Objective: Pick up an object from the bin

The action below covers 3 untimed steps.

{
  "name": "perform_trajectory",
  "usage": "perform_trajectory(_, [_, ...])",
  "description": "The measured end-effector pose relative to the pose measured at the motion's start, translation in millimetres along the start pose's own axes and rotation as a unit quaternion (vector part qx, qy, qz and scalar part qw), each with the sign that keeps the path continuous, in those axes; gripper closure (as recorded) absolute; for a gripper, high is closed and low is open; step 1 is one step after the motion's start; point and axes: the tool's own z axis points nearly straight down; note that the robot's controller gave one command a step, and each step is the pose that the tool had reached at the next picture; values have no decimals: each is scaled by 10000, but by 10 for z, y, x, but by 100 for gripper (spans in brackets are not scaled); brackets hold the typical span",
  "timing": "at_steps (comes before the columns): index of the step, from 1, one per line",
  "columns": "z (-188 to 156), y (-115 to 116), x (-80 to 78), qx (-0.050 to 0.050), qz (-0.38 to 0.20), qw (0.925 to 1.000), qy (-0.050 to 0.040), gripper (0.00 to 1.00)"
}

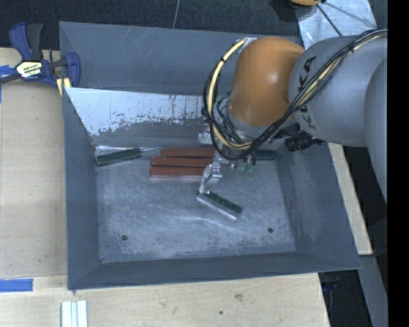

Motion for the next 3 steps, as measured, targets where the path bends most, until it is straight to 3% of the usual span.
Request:
perform_trajectory(1, [688,74,-322,-22,92,9999,-86,100])
perform_trajectory(2, [688,75,-322,-22,94,9999,-86,100])
perform_trajectory(3, [-802,-69,-314,1,-43,10000,-16,100])
